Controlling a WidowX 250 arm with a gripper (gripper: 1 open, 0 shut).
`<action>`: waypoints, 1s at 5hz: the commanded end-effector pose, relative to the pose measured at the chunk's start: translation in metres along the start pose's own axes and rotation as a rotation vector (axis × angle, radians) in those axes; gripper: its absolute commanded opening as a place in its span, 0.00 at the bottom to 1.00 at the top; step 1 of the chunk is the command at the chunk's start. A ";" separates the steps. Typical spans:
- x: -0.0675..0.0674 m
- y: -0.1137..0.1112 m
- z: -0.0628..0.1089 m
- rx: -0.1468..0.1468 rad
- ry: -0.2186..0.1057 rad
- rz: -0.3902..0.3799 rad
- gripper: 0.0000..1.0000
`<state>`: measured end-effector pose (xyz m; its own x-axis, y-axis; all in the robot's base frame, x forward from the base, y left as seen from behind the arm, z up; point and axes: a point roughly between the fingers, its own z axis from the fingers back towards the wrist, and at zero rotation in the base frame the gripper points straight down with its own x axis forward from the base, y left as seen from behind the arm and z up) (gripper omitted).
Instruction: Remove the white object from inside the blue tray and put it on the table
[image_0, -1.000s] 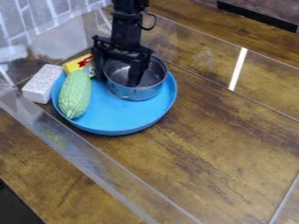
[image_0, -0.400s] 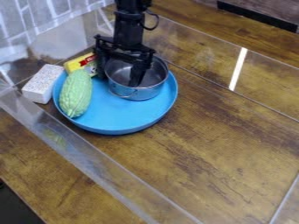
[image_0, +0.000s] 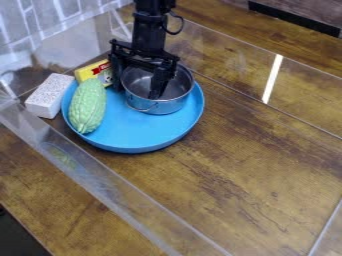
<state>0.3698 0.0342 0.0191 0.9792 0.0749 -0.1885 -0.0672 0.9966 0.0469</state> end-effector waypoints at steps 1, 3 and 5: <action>0.003 -0.026 -0.005 0.007 -0.003 -0.032 1.00; 0.006 -0.030 -0.005 0.010 -0.008 -0.040 1.00; 0.008 -0.031 -0.005 0.015 -0.004 -0.044 1.00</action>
<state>0.3789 0.0264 0.0192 0.9832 0.0577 -0.1733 -0.0504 0.9977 0.0462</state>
